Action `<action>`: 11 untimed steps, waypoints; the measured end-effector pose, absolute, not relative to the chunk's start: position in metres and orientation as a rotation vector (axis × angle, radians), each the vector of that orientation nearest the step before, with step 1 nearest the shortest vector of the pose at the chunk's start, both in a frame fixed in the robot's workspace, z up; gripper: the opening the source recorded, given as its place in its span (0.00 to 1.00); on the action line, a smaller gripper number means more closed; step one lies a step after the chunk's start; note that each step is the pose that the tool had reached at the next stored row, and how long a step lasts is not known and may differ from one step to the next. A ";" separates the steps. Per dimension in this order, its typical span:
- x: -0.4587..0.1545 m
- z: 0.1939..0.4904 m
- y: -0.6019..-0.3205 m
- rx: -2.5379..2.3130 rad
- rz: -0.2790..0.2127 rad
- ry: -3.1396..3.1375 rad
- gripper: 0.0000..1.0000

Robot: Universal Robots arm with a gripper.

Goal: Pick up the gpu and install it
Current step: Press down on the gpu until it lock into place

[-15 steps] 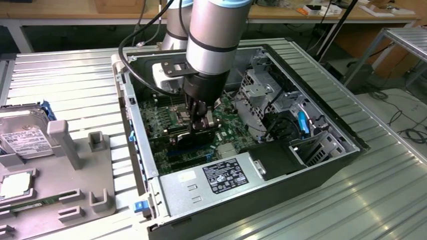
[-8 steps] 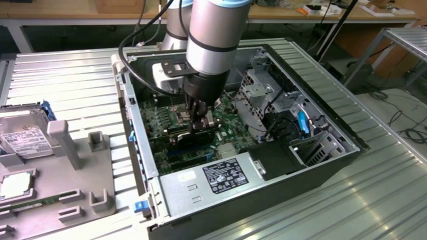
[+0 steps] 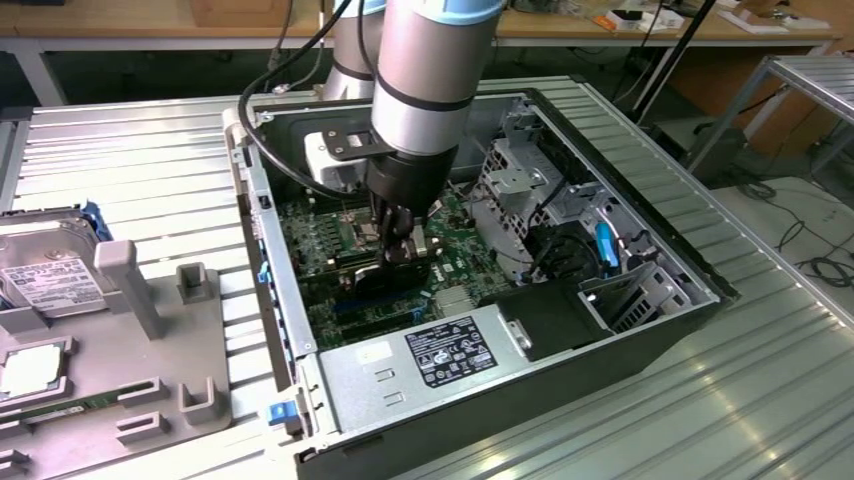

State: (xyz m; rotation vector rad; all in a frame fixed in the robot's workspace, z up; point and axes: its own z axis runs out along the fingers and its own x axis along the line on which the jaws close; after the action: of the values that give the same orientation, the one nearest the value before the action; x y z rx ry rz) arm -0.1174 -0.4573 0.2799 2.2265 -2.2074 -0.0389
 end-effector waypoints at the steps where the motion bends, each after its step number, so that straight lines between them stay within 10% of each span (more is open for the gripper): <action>1: -0.117 0.277 -0.457 2.226 -0.039 -2.208 0.11; 11: -0.120 0.272 -0.457 2.225 -0.039 -2.210 0.11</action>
State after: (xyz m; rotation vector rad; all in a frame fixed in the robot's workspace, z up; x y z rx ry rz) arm -0.1205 -0.4573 0.2716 2.2247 -2.2098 -0.0389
